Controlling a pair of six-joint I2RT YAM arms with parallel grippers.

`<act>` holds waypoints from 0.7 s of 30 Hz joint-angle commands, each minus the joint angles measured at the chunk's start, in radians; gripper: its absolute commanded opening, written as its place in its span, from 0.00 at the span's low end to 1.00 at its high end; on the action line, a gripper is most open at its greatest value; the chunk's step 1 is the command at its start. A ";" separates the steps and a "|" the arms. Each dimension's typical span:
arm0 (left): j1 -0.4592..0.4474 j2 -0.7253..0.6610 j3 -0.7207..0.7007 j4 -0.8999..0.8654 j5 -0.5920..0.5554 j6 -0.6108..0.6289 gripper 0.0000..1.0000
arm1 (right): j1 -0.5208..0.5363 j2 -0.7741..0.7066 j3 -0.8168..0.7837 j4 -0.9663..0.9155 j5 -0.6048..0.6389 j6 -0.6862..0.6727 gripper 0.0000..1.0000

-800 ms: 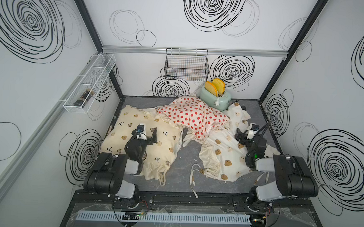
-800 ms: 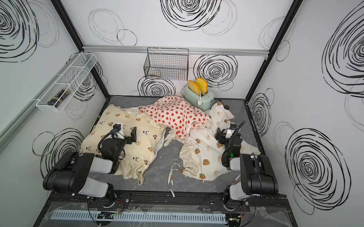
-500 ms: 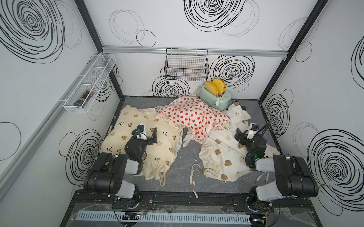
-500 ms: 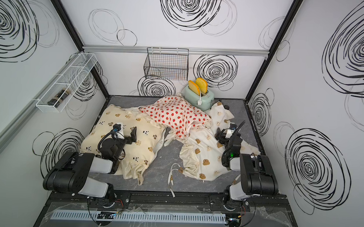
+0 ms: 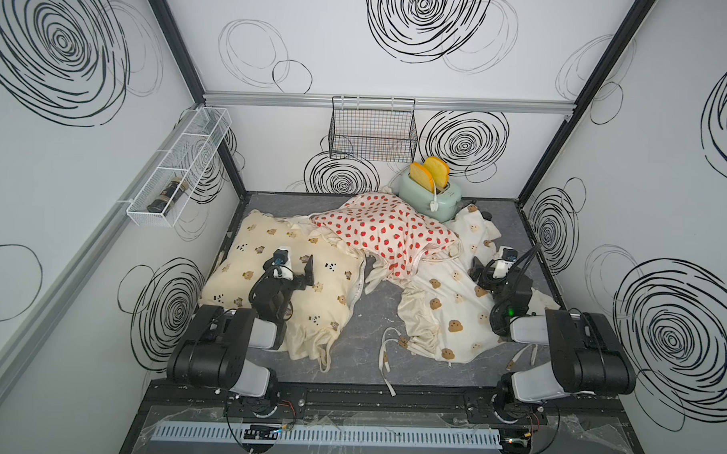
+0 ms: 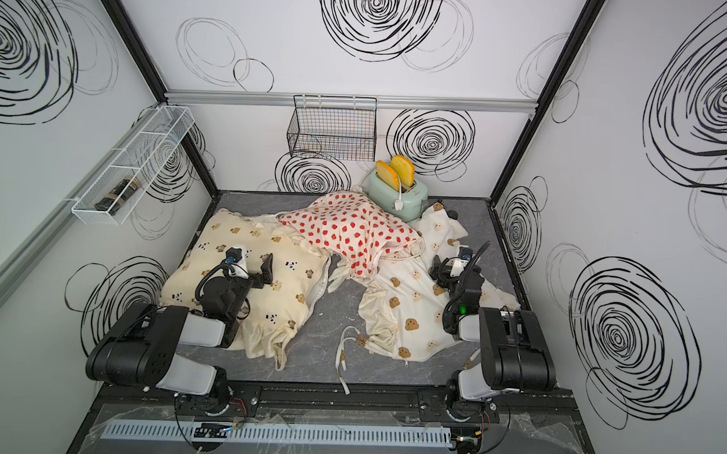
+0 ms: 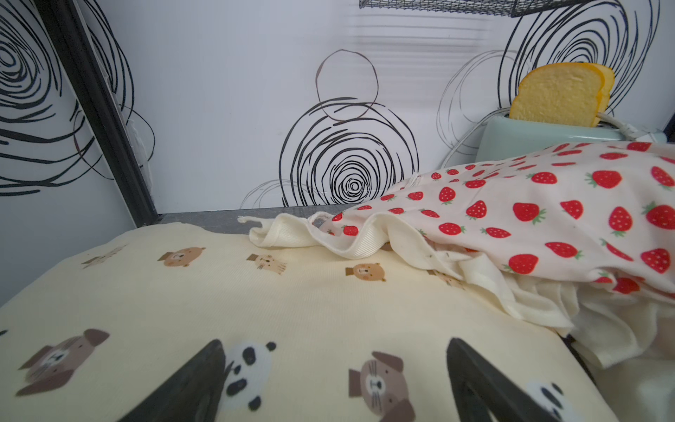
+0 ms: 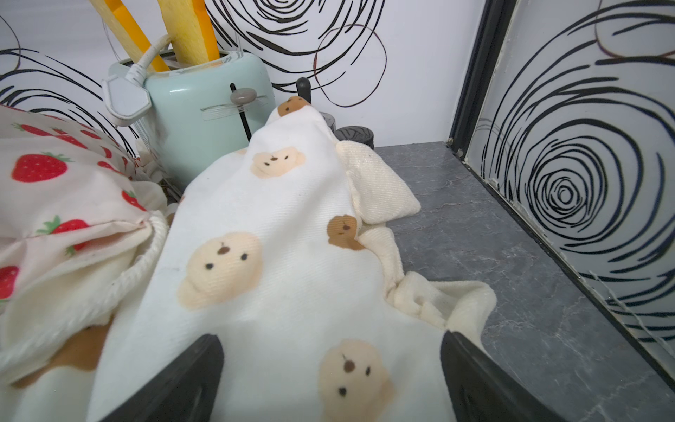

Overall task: Zip up pillowcases
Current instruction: Adjust the pillowcase at the center of the board.

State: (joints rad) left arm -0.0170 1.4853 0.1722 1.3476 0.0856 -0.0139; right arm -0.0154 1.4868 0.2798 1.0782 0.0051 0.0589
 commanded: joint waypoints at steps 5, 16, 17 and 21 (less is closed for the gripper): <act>0.005 0.007 0.002 0.053 -0.011 0.007 0.96 | 0.006 -0.009 -0.008 -0.003 -0.017 -0.008 0.98; 0.009 -0.254 -0.042 -0.089 -0.114 -0.031 0.96 | 0.001 -0.230 0.080 -0.335 0.010 0.057 0.98; 0.009 -0.296 -0.030 -0.145 -0.122 -0.043 0.96 | -0.007 -0.254 0.089 -0.365 0.011 0.082 0.97; 0.021 -0.488 0.038 -0.404 -0.157 -0.160 0.96 | -0.067 -0.351 0.166 -0.553 -0.039 0.227 0.98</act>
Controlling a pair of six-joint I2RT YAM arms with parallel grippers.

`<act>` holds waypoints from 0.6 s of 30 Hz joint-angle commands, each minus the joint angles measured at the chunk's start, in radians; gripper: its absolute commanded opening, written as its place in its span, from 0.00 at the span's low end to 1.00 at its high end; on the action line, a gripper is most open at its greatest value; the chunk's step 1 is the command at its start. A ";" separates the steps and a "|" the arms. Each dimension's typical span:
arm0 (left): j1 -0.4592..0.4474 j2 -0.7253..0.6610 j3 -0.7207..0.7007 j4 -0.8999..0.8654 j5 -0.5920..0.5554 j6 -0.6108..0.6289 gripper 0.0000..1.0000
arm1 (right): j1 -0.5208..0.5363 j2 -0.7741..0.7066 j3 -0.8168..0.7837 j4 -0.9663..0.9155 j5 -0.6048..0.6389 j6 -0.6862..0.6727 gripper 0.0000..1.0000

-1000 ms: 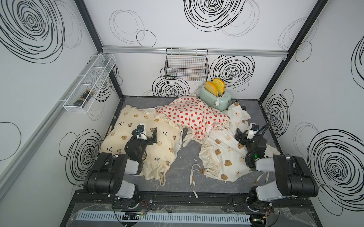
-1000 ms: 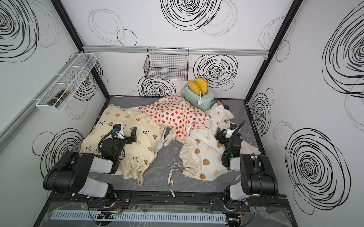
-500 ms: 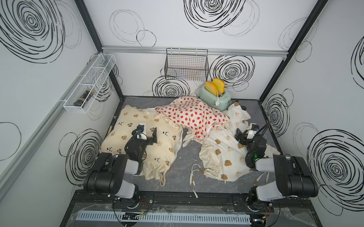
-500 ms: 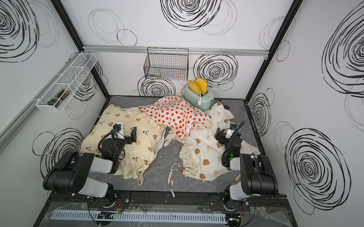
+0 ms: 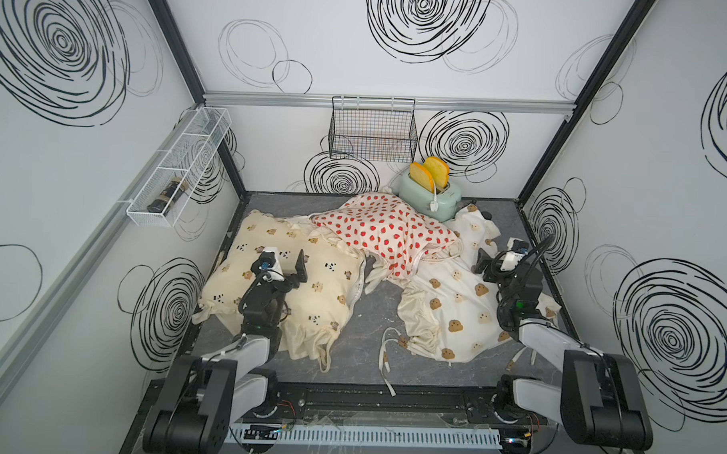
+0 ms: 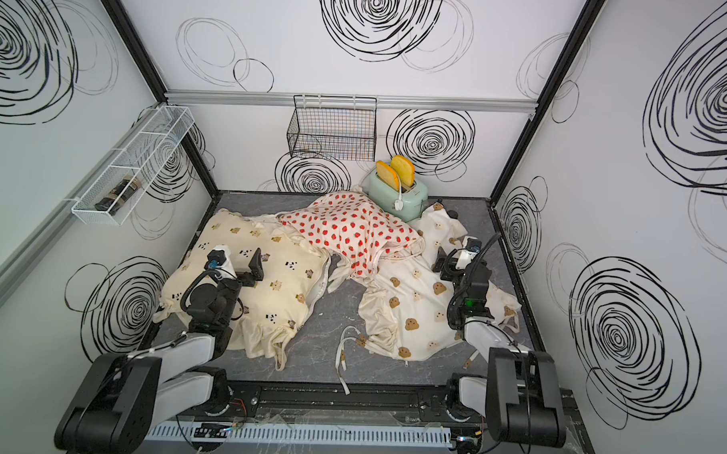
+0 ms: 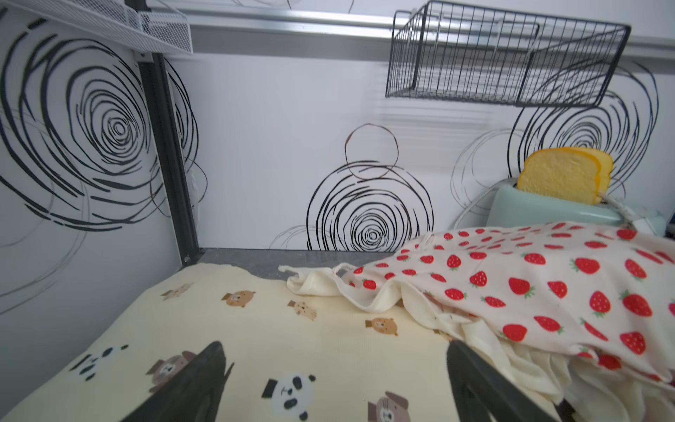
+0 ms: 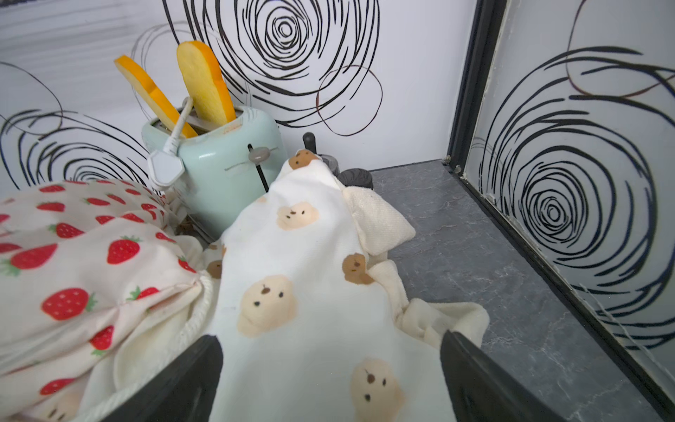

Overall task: Zip up pillowcases
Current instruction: Adjust the pillowcase at the center of the board.

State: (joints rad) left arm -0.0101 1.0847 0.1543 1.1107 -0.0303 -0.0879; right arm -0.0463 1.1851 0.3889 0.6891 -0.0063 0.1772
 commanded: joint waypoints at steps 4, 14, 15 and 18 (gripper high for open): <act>0.065 -0.221 0.141 -0.432 -0.068 -0.367 0.97 | -0.070 -0.119 0.112 -0.338 -0.020 0.315 0.98; 0.265 -0.312 0.097 -0.595 0.258 -0.828 0.96 | -0.137 -0.257 0.054 -0.440 -0.217 0.483 0.97; 0.260 -0.319 0.111 -0.632 0.276 -0.822 0.96 | -0.110 -0.260 0.065 -0.463 -0.215 0.471 0.97; 0.231 -0.363 0.161 -0.801 0.268 -0.824 0.96 | -0.001 -0.241 0.129 -0.561 -0.208 0.430 0.97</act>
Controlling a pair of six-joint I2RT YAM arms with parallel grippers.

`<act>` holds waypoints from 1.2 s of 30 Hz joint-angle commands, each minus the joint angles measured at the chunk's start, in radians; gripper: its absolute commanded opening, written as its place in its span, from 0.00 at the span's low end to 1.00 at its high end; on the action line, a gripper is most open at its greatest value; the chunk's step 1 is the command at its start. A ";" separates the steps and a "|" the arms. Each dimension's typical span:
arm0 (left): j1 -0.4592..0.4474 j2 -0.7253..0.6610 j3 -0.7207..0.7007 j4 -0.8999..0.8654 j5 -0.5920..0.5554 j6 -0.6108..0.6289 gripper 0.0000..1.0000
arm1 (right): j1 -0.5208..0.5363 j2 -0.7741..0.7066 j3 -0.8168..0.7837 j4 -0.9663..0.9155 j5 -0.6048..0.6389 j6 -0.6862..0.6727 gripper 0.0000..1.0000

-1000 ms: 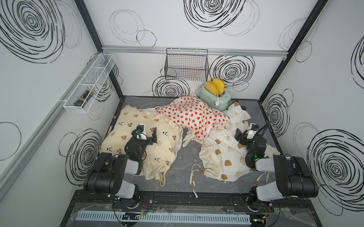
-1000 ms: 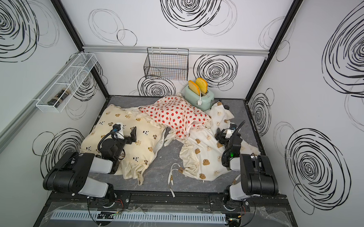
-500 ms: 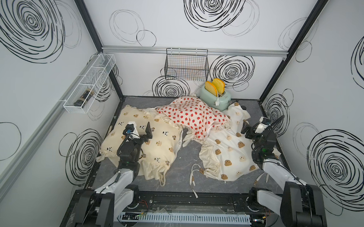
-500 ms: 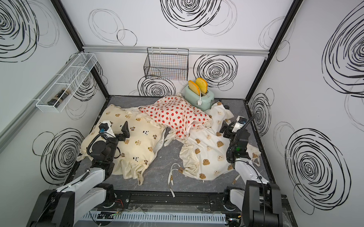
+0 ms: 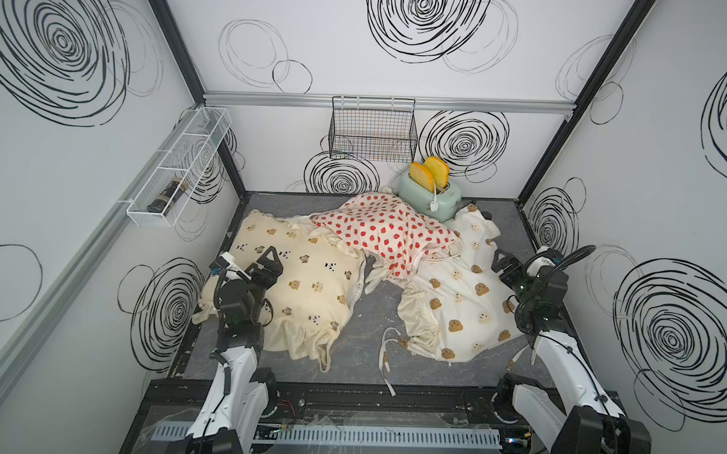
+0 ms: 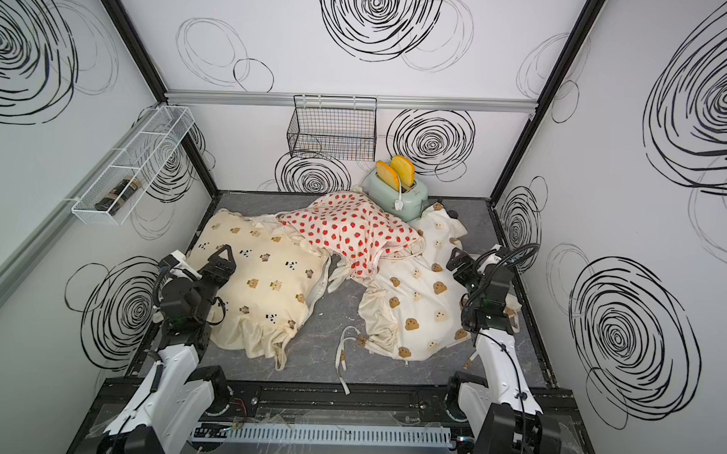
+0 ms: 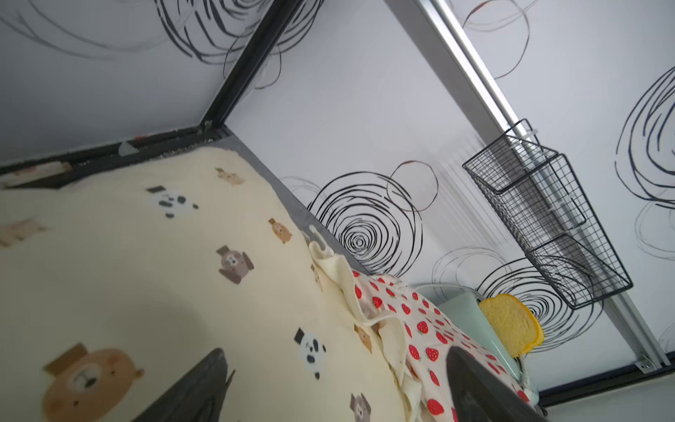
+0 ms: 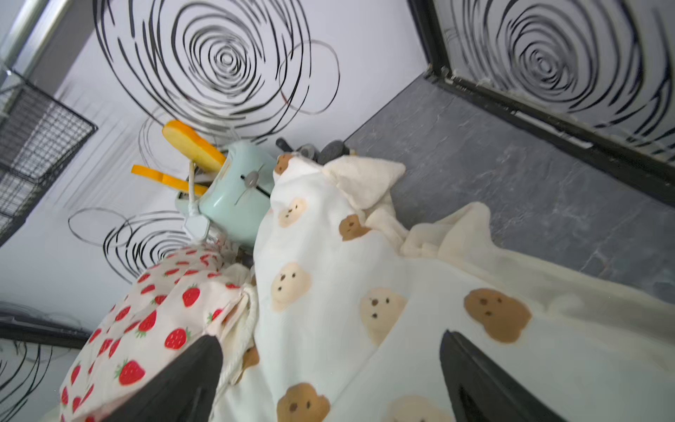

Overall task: Zip up pillowcases
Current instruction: Adjust the pillowcase at the center of the board.

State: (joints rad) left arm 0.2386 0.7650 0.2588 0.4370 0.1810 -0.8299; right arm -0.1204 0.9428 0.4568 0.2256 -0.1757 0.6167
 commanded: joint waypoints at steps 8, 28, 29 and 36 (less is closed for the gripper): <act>-0.229 -0.160 0.138 -0.549 -0.115 -0.055 0.96 | 0.436 0.086 0.183 -0.227 -0.053 0.003 0.97; -0.453 -0.251 0.131 -0.909 -0.291 -0.164 0.96 | 0.945 0.786 0.702 -0.171 0.060 -0.025 0.98; -0.455 -0.254 0.129 -0.916 -0.292 -0.166 0.96 | 0.946 0.821 0.743 -0.189 0.054 -0.033 0.98; -0.458 -0.271 0.094 -0.947 -0.299 -0.200 0.96 | 0.951 1.030 0.943 -0.228 0.045 -0.110 0.97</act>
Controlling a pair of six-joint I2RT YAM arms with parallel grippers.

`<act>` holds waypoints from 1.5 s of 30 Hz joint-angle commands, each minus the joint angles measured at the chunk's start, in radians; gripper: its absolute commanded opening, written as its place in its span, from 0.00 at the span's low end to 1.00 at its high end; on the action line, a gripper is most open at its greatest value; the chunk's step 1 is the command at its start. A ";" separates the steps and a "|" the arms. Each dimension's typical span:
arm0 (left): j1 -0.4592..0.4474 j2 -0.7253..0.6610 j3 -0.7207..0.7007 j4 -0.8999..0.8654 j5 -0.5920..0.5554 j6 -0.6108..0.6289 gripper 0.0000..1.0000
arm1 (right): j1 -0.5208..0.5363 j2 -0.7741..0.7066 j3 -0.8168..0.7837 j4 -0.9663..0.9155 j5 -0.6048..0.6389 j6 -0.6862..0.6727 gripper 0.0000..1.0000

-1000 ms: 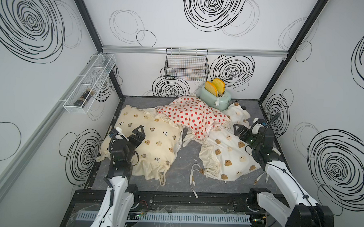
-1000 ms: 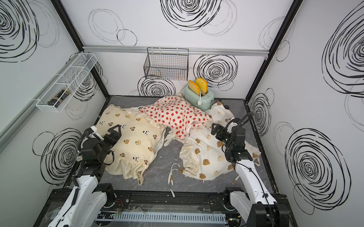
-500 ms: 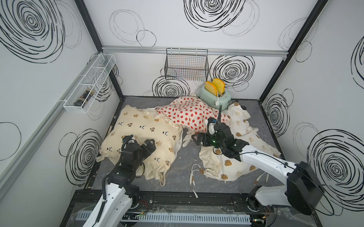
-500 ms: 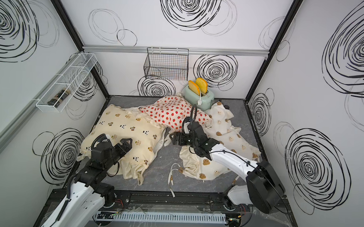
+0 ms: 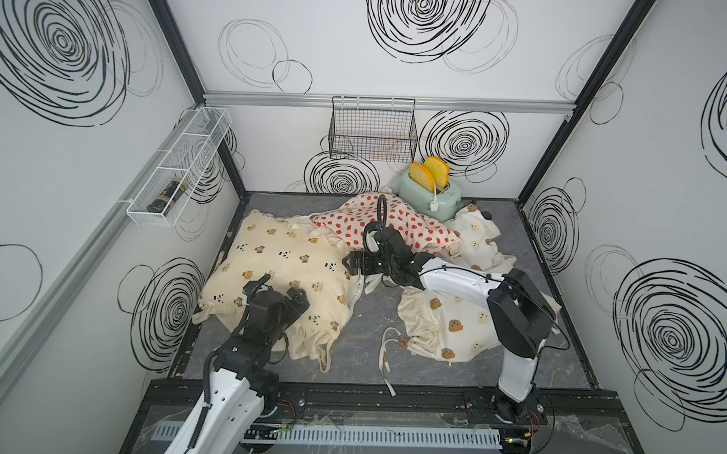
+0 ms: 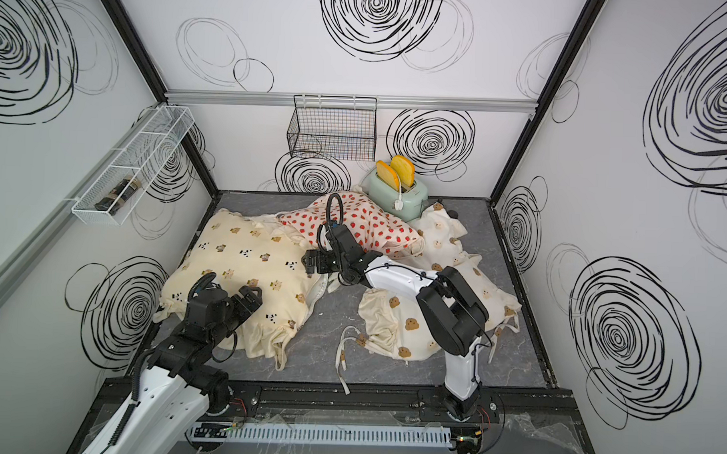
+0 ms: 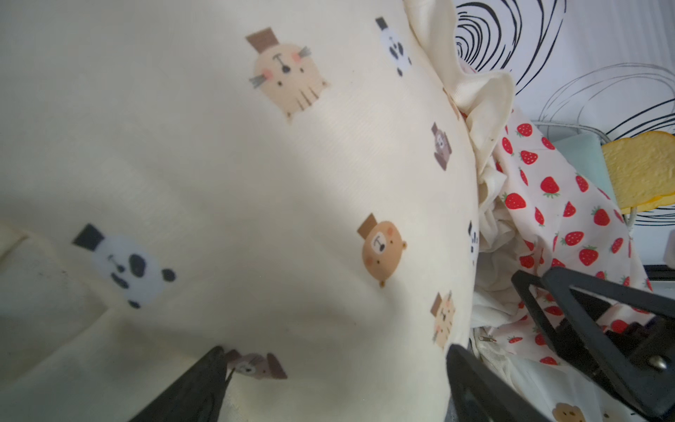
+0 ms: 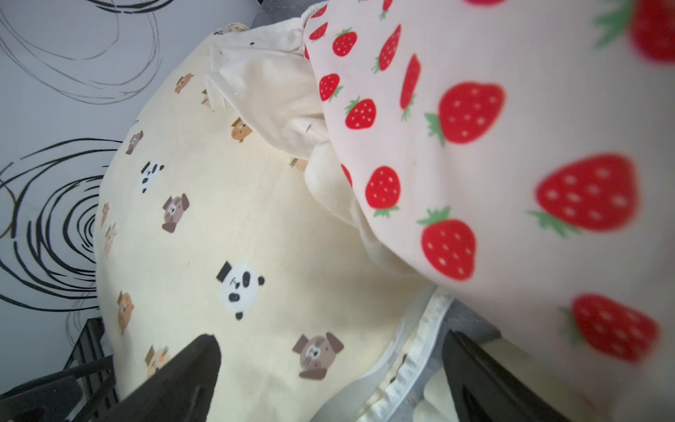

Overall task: Zip up pillowcases
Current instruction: Adjust the pillowcase at the center of the board.

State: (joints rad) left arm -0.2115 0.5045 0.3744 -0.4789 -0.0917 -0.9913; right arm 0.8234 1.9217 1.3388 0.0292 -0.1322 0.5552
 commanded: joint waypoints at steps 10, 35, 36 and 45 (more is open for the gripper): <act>-0.002 0.047 -0.064 0.099 -0.037 -0.026 0.96 | 0.014 0.274 0.293 -0.112 0.005 -0.113 0.80; 0.208 0.409 -0.091 0.665 0.077 0.113 0.96 | 0.061 0.018 0.051 -0.022 -0.062 -0.009 0.00; 0.216 0.447 -0.078 0.688 0.093 0.114 0.96 | 0.072 -0.003 0.030 -0.016 -0.057 0.000 0.00; 0.254 0.718 0.065 0.811 0.158 0.212 0.98 | 0.124 -0.079 -0.126 0.045 0.047 0.118 0.01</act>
State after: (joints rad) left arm 0.0280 1.1790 0.3752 0.2367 0.0113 -0.8303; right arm 0.9405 1.8477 1.2484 0.0387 -0.0856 0.6079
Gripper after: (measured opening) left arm 0.976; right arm 0.045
